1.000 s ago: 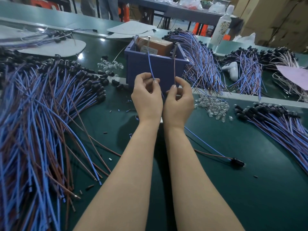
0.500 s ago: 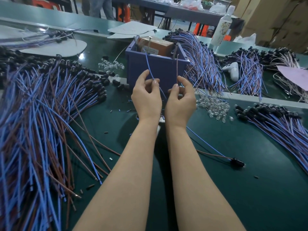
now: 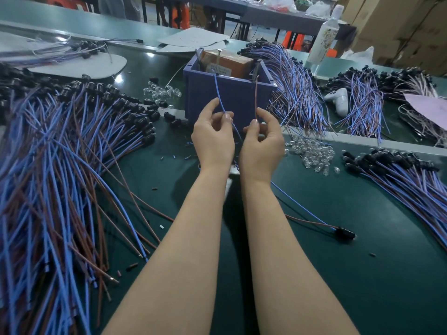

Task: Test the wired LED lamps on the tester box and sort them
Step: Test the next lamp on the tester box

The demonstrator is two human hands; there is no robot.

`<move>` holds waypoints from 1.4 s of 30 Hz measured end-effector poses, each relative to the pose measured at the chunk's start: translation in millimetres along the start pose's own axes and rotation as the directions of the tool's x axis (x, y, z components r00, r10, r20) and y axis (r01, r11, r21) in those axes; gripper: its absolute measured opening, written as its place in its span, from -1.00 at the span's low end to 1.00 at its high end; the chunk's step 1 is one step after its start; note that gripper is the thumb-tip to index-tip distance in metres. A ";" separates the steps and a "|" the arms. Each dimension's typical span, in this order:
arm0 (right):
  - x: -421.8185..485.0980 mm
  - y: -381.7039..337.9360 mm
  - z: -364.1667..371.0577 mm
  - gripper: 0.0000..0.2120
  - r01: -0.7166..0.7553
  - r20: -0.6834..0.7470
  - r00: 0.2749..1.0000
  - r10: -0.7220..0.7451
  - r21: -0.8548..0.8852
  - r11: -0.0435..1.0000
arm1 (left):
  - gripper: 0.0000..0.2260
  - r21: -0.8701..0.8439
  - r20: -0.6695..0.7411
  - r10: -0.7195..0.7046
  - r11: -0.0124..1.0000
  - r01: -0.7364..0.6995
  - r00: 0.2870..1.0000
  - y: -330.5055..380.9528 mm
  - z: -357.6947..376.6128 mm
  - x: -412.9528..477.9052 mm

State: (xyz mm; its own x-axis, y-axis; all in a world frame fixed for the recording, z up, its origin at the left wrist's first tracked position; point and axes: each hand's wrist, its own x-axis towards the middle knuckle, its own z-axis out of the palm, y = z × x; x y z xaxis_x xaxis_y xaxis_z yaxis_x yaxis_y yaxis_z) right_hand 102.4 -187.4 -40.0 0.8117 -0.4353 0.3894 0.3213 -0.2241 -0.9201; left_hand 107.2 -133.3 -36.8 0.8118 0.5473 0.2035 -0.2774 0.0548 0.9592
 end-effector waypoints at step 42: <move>-1.8 -7.9 -1.6 -0.77 -0.040 0.003 0.999 0.040 -0.023 0.999 | -0.69 0.016 0.021 0.032 0.999 -0.032 0.999 -3.4 3.4 5.3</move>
State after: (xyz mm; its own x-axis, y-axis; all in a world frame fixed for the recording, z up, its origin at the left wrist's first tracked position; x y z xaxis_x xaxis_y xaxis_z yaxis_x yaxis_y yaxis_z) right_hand 97.6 -186.2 -33.3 0.8252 -0.4417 0.3519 0.2772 -0.2262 -0.9338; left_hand 114.3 -133.4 -38.3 0.8131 0.5313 0.2379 -0.2949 0.0236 0.9552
